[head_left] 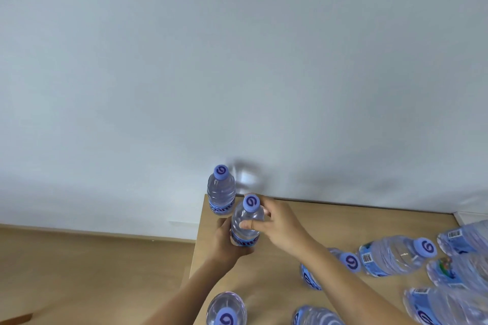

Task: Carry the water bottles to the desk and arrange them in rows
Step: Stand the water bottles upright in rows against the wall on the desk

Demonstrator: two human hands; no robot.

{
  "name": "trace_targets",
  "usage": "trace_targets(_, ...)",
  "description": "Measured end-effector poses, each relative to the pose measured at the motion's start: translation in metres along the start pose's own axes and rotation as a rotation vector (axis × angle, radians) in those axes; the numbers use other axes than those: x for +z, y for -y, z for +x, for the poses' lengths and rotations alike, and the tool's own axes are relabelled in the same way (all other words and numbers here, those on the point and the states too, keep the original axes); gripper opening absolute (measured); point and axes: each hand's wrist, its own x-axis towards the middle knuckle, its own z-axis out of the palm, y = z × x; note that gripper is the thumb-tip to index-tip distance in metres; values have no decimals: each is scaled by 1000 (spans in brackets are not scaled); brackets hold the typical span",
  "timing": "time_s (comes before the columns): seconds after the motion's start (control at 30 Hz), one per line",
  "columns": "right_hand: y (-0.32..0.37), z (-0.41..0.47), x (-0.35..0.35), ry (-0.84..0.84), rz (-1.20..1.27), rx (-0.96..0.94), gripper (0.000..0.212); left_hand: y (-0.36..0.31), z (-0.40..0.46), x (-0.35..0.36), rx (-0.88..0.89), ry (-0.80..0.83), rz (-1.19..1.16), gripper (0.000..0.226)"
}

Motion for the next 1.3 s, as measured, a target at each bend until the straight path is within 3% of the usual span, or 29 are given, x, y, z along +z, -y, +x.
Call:
trace_targets(0.4, -24, 11, 5, -44, -84, -26, 48, 8, 13, 17, -91, -207, -119, 66)
trace_targets(0.7, -25, 38, -3, -100, -214, -126, 50, -3, 31, 28, -333, -357, -233, 48)
trace_targets(0.97, -27, 47, -10, -139, -216, -190, 51, -15, 45, 39, -528, -395, -350, 35)
trace_targets(1.3, -26, 54, -10, -193, -220, -199, 45, -29, 58, 43, -609, -398, -410, 22)
